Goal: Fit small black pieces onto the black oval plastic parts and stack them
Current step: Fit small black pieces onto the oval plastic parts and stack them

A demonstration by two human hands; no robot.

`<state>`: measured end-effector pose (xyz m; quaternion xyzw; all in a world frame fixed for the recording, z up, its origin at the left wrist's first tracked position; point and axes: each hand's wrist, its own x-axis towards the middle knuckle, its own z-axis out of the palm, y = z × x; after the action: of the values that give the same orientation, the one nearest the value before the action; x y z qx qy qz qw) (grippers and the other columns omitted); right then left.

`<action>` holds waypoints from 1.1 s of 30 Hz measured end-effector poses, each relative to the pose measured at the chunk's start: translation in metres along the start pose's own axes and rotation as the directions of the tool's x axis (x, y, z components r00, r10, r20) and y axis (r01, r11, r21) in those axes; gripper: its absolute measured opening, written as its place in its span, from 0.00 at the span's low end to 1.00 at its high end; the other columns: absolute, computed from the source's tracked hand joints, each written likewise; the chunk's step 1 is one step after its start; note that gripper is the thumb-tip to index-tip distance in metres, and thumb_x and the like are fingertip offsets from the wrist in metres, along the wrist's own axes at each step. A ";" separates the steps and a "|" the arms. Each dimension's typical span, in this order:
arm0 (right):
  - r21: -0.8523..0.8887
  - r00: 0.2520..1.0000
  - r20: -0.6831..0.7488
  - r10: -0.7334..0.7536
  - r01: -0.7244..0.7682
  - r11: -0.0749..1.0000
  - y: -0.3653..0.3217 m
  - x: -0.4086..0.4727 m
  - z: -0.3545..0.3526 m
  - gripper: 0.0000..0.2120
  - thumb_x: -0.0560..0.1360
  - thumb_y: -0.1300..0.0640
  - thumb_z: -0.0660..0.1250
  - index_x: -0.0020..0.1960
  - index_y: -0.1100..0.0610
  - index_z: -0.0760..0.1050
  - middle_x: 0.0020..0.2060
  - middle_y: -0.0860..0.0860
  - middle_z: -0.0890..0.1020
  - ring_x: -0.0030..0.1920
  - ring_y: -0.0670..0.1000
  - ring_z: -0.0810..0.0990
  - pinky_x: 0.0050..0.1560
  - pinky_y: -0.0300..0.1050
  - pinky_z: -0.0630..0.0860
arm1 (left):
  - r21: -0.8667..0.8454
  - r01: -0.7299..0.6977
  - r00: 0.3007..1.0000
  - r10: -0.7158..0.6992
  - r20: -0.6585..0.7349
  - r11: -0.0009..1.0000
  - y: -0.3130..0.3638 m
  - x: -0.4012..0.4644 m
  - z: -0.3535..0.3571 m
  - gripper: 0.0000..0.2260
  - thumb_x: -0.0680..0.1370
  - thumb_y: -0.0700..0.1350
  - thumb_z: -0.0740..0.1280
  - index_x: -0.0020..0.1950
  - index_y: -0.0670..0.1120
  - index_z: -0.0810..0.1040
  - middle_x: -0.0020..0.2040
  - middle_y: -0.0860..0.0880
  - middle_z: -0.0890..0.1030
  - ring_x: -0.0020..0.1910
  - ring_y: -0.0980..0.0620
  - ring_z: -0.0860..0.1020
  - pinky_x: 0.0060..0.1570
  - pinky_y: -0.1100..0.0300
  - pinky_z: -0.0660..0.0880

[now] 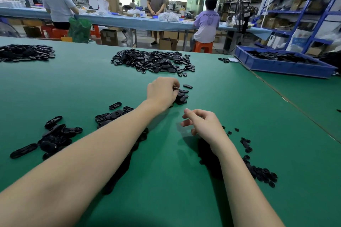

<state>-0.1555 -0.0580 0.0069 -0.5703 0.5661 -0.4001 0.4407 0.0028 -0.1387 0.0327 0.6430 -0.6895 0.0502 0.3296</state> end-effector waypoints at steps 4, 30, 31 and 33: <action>-0.022 1.000 0.016 0.012 -0.011 1.000 0.001 0.001 0.001 0.15 0.80 0.44 0.66 0.46 0.54 0.83 0.36 0.44 0.87 0.25 0.43 0.71 0.38 0.39 0.71 | 0.073 0.000 0.999 -0.003 0.040 0.997 -0.005 0.013 0.013 0.08 0.79 0.47 0.67 0.54 0.53 0.83 0.54 0.52 0.84 0.56 0.47 0.80 0.47 0.57 0.67; -0.145 0.988 0.020 -0.152 0.154 0.977 -0.004 -0.005 0.005 0.06 0.79 0.51 0.69 0.45 0.50 0.81 0.36 0.44 0.87 0.27 0.43 0.76 0.33 0.33 0.73 | -0.477 0.191 0.948 -0.035 0.317 0.858 -0.034 -0.070 -0.053 0.07 0.80 0.50 0.66 0.47 0.55 0.84 0.45 0.58 0.84 0.40 0.61 0.82 0.42 0.66 0.73; -0.166 0.987 0.014 -0.158 0.158 0.973 -0.004 -0.006 0.005 0.06 0.79 0.51 0.69 0.45 0.50 0.81 0.36 0.43 0.87 0.28 0.43 0.76 0.33 0.35 0.73 | -0.480 0.217 0.940 -0.051 0.336 0.850 -0.037 -0.071 -0.056 0.08 0.81 0.50 0.65 0.47 0.56 0.84 0.45 0.58 0.85 0.40 0.58 0.83 0.42 0.63 0.75; -0.189 0.985 0.018 -0.170 0.171 0.967 -0.005 -0.006 0.005 0.06 0.79 0.51 0.68 0.45 0.50 0.81 0.37 0.43 0.87 0.29 0.44 0.78 0.34 0.39 0.73 | -0.467 0.236 0.931 -0.060 0.360 0.852 -0.043 -0.072 -0.061 0.10 0.82 0.49 0.63 0.46 0.56 0.83 0.44 0.58 0.85 0.39 0.58 0.83 0.41 0.63 0.74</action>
<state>-0.1494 -0.0519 0.0109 -0.6568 0.5501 -0.3800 0.3486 0.0631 -0.0543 0.0275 0.5857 -0.6716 -0.2664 0.3674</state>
